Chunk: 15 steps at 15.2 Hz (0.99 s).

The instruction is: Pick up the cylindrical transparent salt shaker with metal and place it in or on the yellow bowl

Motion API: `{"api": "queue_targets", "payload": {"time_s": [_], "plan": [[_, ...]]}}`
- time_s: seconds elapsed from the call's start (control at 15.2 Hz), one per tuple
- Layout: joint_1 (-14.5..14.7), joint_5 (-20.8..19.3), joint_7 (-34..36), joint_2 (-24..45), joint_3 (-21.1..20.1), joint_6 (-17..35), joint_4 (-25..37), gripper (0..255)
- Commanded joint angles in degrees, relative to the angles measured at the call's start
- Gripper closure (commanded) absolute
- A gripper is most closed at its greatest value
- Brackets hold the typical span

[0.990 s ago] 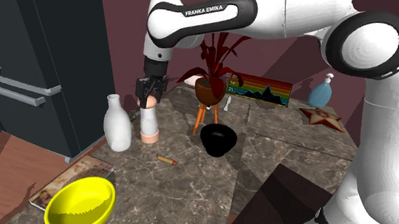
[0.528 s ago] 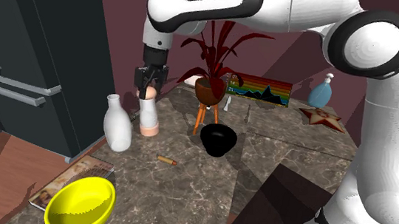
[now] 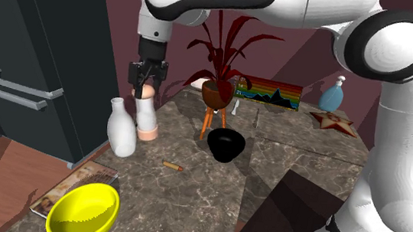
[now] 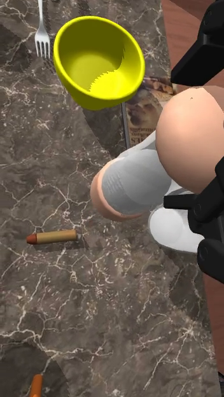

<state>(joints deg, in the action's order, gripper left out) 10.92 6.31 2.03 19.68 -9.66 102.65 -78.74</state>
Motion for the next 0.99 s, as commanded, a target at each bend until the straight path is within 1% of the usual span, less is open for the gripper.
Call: {"api": "queue_targets", "payload": {"time_s": [0.0, 0.26, 0.53, 0.73, 0.92], "plan": [[1.6, -0.4, 2.4, 0.1, -0.7, -0.7, 1.1, 255], [5.1, -1.5, 7.4, 0.8, -2.0, -1.8, 3.7, 255], [8.9, -2.9, 12.5, 2.7, -3.3, -3.6, 7.9, 255], [12.0, -4.1, 16.2, 4.9, -4.1, -5.4, 12.4, 255], [15.4, -5.6, 20.0, 8.1, -4.8, -7.9, 18.5, 255]]}}
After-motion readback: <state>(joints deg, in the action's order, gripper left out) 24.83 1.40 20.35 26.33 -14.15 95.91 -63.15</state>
